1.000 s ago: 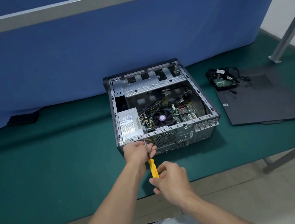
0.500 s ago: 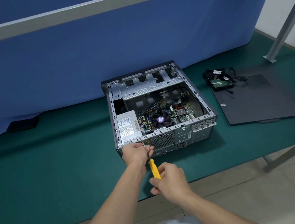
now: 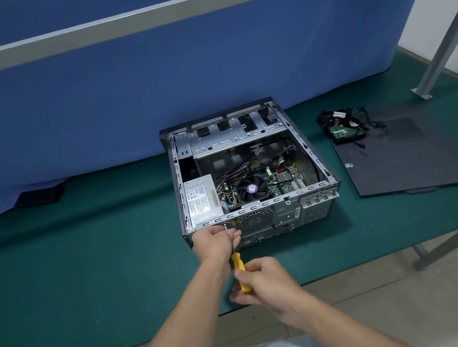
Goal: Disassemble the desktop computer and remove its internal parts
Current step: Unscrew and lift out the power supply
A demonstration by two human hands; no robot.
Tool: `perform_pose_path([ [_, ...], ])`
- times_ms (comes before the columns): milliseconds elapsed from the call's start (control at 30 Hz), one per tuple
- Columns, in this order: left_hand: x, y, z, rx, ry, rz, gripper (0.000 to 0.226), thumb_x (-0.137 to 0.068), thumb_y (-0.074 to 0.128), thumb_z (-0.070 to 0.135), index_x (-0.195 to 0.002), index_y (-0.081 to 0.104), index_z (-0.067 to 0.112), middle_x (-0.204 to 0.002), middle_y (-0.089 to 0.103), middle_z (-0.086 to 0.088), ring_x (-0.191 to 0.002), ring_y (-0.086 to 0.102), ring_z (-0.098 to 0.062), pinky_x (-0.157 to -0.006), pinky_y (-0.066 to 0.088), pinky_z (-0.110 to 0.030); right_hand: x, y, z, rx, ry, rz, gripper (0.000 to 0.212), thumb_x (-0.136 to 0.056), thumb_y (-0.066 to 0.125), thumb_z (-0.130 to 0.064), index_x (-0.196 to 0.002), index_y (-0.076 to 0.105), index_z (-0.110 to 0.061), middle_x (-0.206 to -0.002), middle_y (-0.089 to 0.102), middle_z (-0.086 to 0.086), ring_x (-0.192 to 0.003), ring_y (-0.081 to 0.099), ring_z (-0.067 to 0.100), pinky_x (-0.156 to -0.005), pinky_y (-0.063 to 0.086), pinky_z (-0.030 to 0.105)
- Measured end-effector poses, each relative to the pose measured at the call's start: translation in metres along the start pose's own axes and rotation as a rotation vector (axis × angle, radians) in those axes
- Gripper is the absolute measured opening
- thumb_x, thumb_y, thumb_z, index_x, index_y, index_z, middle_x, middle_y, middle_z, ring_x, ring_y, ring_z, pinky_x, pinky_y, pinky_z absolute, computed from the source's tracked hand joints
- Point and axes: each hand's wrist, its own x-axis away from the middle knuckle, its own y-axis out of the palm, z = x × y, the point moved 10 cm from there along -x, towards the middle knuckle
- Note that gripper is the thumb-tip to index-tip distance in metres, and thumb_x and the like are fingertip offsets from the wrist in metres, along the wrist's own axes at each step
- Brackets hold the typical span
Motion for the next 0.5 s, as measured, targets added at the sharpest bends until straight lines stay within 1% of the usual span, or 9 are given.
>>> perform_pose_path([
  [67,0.002,0.005,-0.001,0.093,-0.033,-0.072,0.021,-0.090,0.041,-0.022,-0.102,0.052,-0.008,-0.088,0.065,-0.025,-0.076,0.070,-0.028,-0.064,0.061,-0.030,0.003,0.013,0.003,-0.316,0.116,-0.171,0.011,-0.097,0.049,-0.004,-0.097,0.054,0.006,-0.080,0.064,0.021,-0.074,0.070,0.031,-0.072,0.059,0.037],
  [100,0.003,0.008,-0.001,0.146,-0.049,-0.115,0.025,-0.090,0.037,-0.024,-0.104,0.049,-0.007,-0.089,0.064,-0.027,-0.077,0.069,-0.030,-0.064,0.061,-0.030,0.005,0.015,0.003,-0.383,0.140,-0.204,0.011,-0.097,0.047,-0.001,-0.099,0.053,0.008,-0.081,0.063,0.023,-0.073,0.070,0.032,-0.065,0.059,0.034],
  [167,0.003,0.010,-0.002,0.205,-0.069,-0.163,0.025,-0.090,0.036,-0.024,-0.105,0.048,-0.008,-0.090,0.063,-0.029,-0.079,0.069,-0.034,-0.065,0.060,-0.032,0.002,0.010,0.001,-0.321,0.110,-0.154,0.014,-0.095,0.049,0.003,-0.106,0.052,0.012,-0.083,0.062,0.023,-0.067,0.069,0.029,-0.055,0.055,0.026],
  [200,0.003,0.009,-0.003,0.204,-0.071,-0.154,0.022,-0.090,0.040,-0.024,-0.103,0.050,-0.009,-0.089,0.064,-0.028,-0.078,0.069,-0.034,-0.064,0.061,-0.031,0.001,0.006,0.000,-0.218,0.066,-0.085,0.016,-0.094,0.052,0.003,-0.107,0.053,0.013,-0.083,0.062,0.021,-0.066,0.069,0.027,-0.054,0.053,0.024],
  [267,0.001,0.001,-0.003,0.119,-0.037,-0.057,0.015,-0.085,0.056,-0.020,-0.096,0.056,-0.010,-0.084,0.067,-0.024,-0.076,0.071,-0.029,-0.060,0.060,-0.030,0.001,-0.002,-0.004,0.022,-0.018,0.056,0.014,-0.089,0.060,0.000,-0.102,0.056,0.005,-0.079,0.065,0.016,-0.065,0.070,0.024,-0.054,0.051,0.023],
  [333,-0.001,-0.008,0.000,-0.002,0.026,0.066,0.014,-0.081,0.066,-0.016,-0.086,0.063,-0.004,-0.077,0.070,-0.017,-0.070,0.073,-0.023,-0.060,0.059,-0.028,0.002,-0.008,-0.008,0.186,-0.068,0.143,0.012,-0.085,0.065,-0.004,-0.095,0.057,-0.003,-0.075,0.070,0.011,-0.065,0.071,0.022,-0.054,0.051,0.023],
  [400,-0.001,-0.010,0.002,-0.037,0.057,0.127,0.016,-0.081,0.067,-0.014,-0.078,0.065,0.002,-0.074,0.071,-0.014,-0.064,0.072,-0.020,-0.058,0.059,-0.027,0.001,-0.009,-0.010,0.195,-0.064,0.133,0.008,-0.087,0.065,-0.007,-0.090,0.058,-0.004,-0.075,0.069,0.010,-0.063,0.070,0.021,-0.054,0.051,0.024],
  [433,-0.001,-0.009,0.001,-0.029,0.052,0.134,0.016,-0.082,0.065,-0.014,-0.078,0.065,0.002,-0.076,0.071,-0.015,-0.064,0.072,-0.020,-0.058,0.059,-0.027,0.002,-0.008,-0.008,0.140,-0.034,0.084,0.005,-0.089,0.061,-0.008,-0.089,0.058,-0.004,-0.075,0.067,0.011,-0.064,0.069,0.022,-0.056,0.052,0.024],
  [500,-0.002,-0.006,-0.001,0.011,0.022,0.113,0.016,-0.086,0.059,-0.014,-0.081,0.062,0.000,-0.080,0.070,-0.018,-0.068,0.073,-0.022,-0.061,0.060,-0.028,0.003,0.000,-0.003,-0.039,0.067,-0.071,0.012,-0.096,0.052,-0.009,-0.087,0.059,-0.002,-0.076,0.065,0.014,-0.068,0.065,0.024,-0.060,0.054,0.028],
])
